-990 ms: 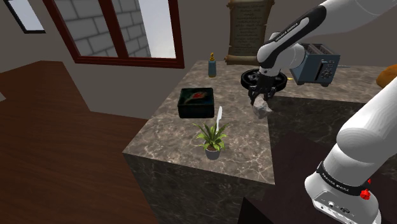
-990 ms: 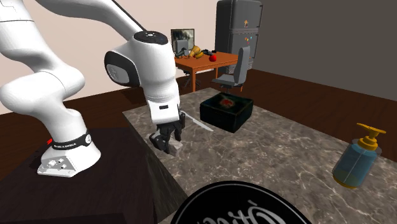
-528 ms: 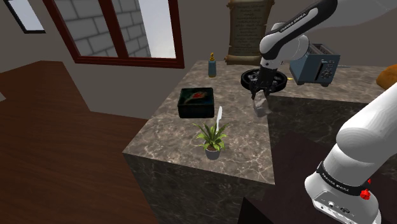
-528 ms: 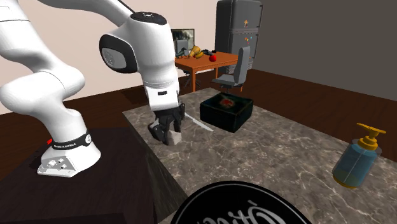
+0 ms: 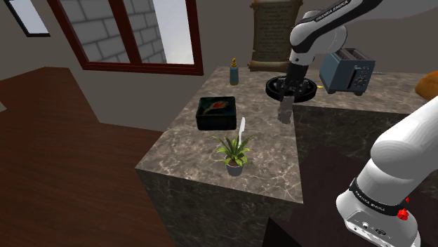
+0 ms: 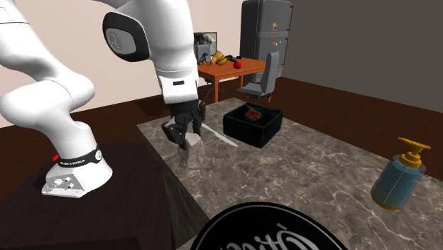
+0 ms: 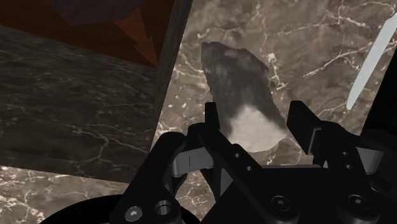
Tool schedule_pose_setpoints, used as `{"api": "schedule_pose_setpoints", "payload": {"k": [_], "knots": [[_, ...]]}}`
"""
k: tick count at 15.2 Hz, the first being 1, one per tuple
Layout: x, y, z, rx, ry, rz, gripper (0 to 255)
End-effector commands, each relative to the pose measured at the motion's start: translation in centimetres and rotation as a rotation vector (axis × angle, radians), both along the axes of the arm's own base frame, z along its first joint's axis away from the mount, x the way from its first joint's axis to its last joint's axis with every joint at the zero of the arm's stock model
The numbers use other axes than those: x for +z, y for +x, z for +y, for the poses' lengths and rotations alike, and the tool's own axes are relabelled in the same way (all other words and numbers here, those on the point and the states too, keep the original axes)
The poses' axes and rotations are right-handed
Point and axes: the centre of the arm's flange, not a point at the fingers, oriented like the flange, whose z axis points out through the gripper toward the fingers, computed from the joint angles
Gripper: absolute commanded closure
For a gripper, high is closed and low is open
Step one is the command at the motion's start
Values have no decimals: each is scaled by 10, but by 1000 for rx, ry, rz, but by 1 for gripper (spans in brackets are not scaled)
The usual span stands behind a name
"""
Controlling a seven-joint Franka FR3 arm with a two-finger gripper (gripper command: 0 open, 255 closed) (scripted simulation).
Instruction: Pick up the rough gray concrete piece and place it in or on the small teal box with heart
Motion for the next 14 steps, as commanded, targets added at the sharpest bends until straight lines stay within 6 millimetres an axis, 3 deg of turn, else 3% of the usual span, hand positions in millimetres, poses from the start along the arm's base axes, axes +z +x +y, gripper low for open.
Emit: {"api": "schedule_pose_setpoints", "payload": {"k": [1,14], "knots": [[10,0,0,0,0,0,255],[75,0,0,0,0,0,255]]}}
